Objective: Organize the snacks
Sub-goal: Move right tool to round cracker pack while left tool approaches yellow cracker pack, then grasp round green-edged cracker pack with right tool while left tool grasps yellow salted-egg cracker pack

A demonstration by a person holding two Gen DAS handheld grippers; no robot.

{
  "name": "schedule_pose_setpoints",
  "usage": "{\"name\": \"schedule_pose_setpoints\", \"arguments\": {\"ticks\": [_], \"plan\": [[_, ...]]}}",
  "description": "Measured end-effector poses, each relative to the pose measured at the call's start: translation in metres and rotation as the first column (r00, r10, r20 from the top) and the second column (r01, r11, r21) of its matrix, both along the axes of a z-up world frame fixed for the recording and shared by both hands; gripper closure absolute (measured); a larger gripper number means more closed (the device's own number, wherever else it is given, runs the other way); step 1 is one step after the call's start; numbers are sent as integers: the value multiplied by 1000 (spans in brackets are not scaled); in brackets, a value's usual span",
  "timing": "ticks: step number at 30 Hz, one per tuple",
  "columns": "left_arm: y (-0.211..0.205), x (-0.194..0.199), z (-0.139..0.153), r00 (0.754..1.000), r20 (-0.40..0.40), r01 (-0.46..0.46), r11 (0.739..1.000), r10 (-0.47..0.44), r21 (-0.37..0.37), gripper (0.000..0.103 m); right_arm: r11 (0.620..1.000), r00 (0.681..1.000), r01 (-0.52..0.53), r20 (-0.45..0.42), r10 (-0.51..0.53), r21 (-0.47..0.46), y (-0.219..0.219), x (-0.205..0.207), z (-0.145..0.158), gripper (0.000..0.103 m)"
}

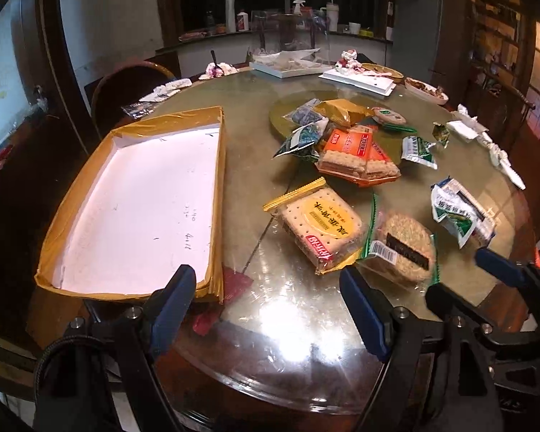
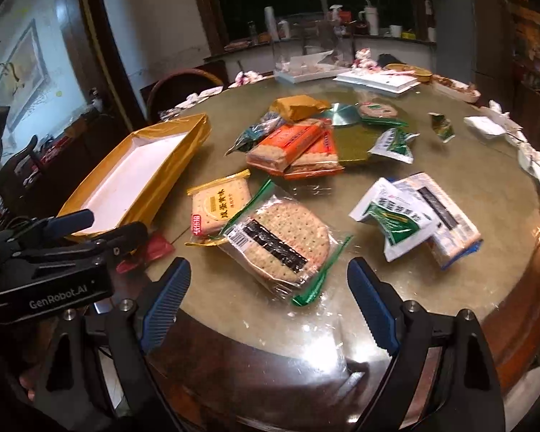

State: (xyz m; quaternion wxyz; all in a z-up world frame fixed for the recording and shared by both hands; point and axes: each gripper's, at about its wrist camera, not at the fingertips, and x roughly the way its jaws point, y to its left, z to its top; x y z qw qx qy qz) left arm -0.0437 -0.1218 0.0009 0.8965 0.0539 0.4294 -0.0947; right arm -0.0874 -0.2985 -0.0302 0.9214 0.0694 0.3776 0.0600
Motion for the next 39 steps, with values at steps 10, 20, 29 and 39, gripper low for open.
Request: {"name": "schedule_pose_setpoints", "arguments": {"ticks": [10,20,29,39], "plan": [[7,20,-5,999,-33,9,998,-11,-55,22,994,993,-111,-42,111,22,-1,44,-12,14],[5,36,-7,997,-70,30,993,-38,-112,22,972,963,-195,-161,215,132,-13,98,-35,14],[-9,57,-11,990,-117,64,992,-77,-112,22,981,965,-186,-179,193,52,1,45,-44,14],[-24,69,-17,983,-155,82,993,-94,-82,22,990,981,-105,-175,88,-90,1,41,-47,26]]}}
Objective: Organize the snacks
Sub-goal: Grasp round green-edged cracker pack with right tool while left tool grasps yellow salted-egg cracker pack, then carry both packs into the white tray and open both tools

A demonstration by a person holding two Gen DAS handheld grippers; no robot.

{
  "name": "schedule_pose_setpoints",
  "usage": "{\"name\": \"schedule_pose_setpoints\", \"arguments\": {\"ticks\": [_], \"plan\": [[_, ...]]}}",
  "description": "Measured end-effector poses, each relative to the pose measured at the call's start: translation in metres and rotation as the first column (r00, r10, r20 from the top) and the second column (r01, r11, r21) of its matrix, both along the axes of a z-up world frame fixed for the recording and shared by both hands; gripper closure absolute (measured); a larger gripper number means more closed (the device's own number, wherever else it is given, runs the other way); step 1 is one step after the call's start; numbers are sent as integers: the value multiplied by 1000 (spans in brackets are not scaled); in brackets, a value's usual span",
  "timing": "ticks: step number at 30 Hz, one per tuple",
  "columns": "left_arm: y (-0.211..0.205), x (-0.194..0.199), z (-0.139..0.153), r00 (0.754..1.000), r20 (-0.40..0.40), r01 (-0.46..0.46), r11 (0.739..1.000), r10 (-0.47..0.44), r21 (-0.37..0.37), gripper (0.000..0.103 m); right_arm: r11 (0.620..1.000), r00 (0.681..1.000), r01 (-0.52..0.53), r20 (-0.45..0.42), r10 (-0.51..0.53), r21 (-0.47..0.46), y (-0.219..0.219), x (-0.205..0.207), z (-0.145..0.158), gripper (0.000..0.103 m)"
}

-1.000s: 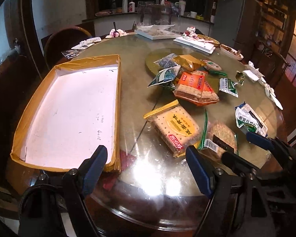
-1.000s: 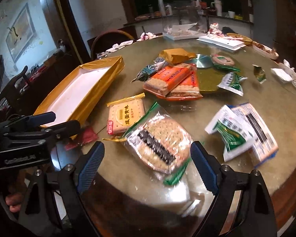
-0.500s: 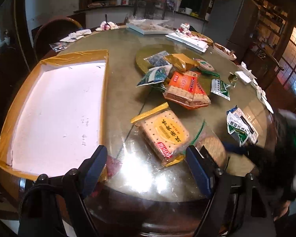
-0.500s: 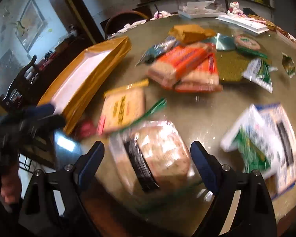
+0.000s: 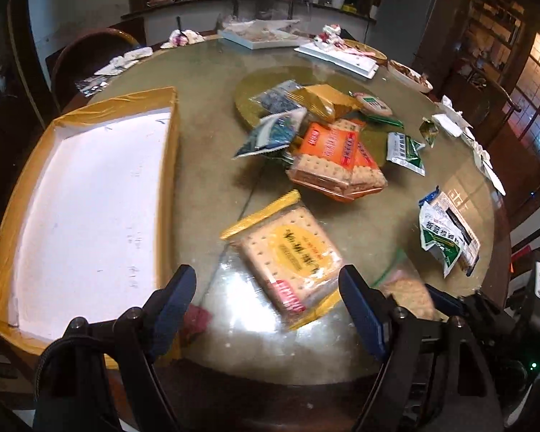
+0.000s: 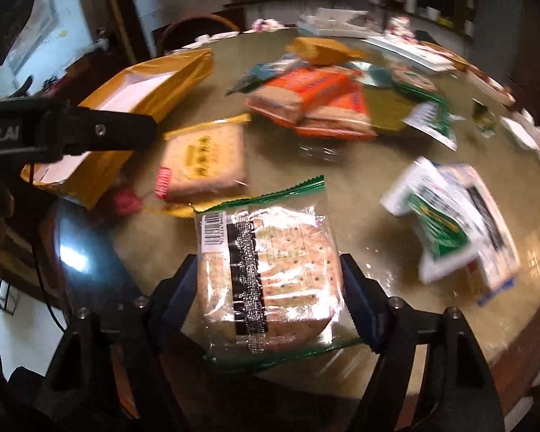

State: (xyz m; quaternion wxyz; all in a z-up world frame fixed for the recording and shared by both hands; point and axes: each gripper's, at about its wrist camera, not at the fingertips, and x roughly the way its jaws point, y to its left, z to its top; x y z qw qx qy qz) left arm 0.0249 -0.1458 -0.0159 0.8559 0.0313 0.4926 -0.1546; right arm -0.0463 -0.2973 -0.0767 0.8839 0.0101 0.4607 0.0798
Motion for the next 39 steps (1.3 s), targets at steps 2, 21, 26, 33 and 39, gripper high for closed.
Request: {"name": "schedule_pose_setpoints", "arguments": {"ticks": [2,21,26,33,39], "plan": [[-10,7,-5,999,-27,16,1000,-17,-12,22,999,999,49,4,-49,-20,-14,-6,-1,27],[-37,11,-48,998,-47,-32,989,39,142,20,991,992,119,41,-117,-68,-20,-16,-4,25],[-31,-8,-47,999,29,-38,993,35,113,33,988,990,135,46,-132,-69,-20,-19,-4,26],[-39,-16,-37,993,116,-32,991,17,127,33,984,984,172,54,-170,-39,-23,-23,-2,27],[-26,-29,-10,980,194,-50,995,33,83,33,983,981,176,75,-179,48,-23,-24,8,27]]}}
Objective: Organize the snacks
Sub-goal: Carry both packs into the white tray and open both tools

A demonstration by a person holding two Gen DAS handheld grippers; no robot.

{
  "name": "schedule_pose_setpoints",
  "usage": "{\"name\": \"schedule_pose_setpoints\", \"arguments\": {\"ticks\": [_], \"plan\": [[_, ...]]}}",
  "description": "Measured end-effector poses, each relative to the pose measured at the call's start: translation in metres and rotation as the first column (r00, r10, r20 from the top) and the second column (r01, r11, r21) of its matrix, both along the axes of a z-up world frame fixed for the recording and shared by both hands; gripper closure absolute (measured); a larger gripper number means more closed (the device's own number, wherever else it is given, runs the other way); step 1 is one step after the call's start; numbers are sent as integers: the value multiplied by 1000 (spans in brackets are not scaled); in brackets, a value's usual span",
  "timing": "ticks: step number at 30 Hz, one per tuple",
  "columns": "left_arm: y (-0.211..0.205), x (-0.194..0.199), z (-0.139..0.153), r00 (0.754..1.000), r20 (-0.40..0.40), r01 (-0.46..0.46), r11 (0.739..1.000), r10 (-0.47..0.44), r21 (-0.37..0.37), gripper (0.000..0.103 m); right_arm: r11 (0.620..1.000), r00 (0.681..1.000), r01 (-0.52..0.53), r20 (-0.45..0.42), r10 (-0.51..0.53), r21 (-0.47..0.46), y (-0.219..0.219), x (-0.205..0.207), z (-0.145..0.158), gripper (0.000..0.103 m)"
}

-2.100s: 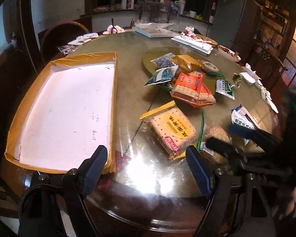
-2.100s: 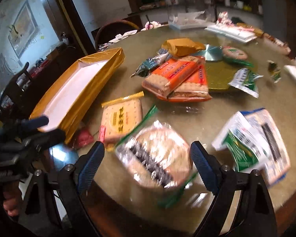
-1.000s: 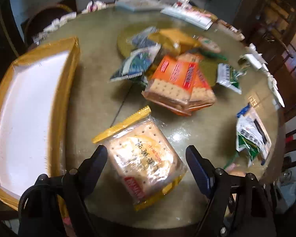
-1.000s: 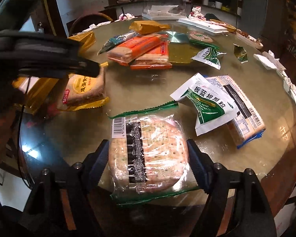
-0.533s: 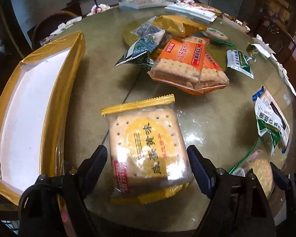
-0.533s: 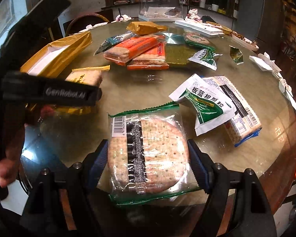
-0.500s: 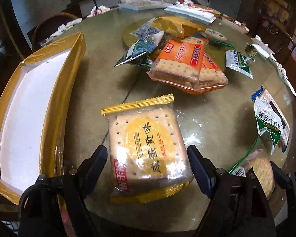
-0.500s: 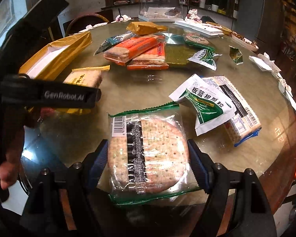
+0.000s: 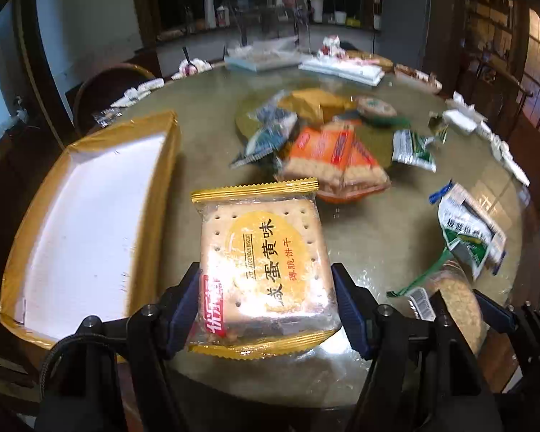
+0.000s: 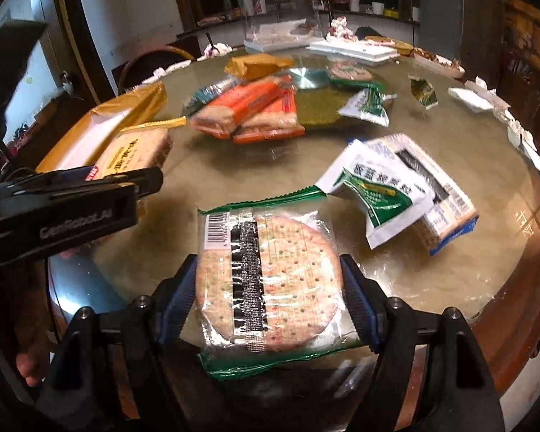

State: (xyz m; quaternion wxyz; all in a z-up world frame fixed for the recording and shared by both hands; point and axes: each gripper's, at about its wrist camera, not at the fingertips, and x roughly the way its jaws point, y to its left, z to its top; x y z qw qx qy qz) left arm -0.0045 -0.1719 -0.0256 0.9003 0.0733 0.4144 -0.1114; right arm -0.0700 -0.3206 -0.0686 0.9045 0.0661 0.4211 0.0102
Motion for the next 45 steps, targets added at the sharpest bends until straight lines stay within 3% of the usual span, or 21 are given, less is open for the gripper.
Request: {"name": "schedule_pose_setpoints", "arguments": {"ticks": [10,15,19,24,32,40,45], "plan": [[52,-11,44,996,52,-58,990,66,-128,34,997,995,-59,88,56,40,32,18,36,27],[100,-15,64,991,53,-106,969,121,-225,34,991,988,-119,110,111,68,58,39,52,27],[141,-5,69,978,59,-182,952,202,-247,34,979,975,-191,128,180,77,87,57,62,27],[185,20,58,947,42,-300,923,319,-241,34,958,959,-273,98,264,85,132,92,63,27],[224,49,27,925,-33,-375,895,379,-241,34,929,931,-364,47,361,63,203,133,52,27],[237,62,2,918,-91,-397,890,387,-223,34,924,925,-378,-23,380,56,222,153,26,27],[236,64,-6,919,-102,-395,898,382,-193,34,925,925,-379,-50,378,-23,235,154,21,27]]}}
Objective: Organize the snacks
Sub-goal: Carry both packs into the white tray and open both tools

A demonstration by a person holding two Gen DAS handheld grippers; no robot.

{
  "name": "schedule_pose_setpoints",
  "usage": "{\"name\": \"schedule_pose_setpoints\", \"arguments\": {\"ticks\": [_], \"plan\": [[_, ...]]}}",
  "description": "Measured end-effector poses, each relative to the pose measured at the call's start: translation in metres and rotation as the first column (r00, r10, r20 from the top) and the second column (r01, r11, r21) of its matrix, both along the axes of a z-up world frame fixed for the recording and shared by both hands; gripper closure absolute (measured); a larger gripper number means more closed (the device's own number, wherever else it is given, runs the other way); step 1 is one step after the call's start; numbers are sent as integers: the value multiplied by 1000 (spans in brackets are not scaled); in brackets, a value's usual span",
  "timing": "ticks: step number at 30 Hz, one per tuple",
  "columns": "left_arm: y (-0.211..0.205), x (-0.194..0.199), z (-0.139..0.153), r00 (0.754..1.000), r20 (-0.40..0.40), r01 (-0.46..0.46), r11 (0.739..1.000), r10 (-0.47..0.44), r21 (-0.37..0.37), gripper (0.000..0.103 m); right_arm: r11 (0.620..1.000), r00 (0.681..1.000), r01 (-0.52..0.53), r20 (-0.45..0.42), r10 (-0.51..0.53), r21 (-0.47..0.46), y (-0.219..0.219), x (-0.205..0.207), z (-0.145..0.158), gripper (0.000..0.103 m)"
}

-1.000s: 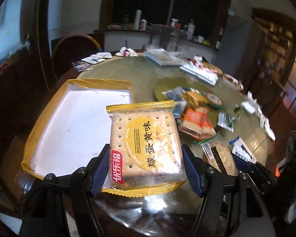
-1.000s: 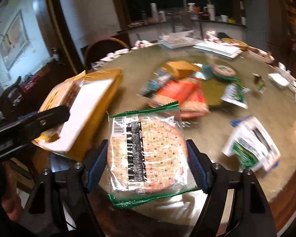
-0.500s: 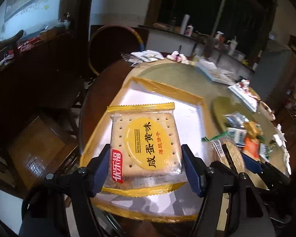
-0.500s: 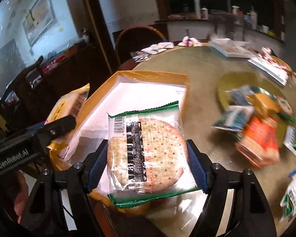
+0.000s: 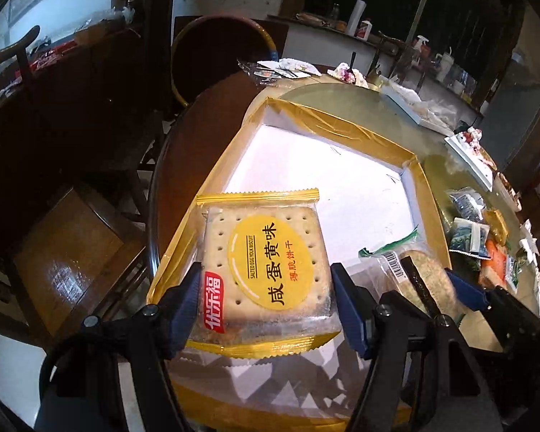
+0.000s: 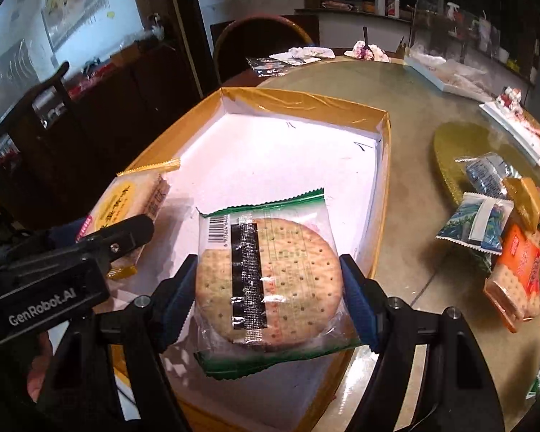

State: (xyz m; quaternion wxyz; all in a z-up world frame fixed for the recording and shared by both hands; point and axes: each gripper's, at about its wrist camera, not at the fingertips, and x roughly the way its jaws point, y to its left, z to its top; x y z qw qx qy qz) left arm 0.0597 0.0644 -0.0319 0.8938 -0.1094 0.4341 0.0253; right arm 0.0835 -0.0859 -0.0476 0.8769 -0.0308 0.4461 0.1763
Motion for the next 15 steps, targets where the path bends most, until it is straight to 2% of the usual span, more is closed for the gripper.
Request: {"name": "schedule_pose_setpoints", "arguments": {"ticks": [11,15], "plan": [[8,7,-4,999,-40,-13,999,11,-36,33,999,1000,14,-11,-15,-43,9,3,-7,26],[11,3,1,1000,-21,-9,997,7,-74,25,1000,1000,-12,-28,11,-23,10,1,-9,20]]}}
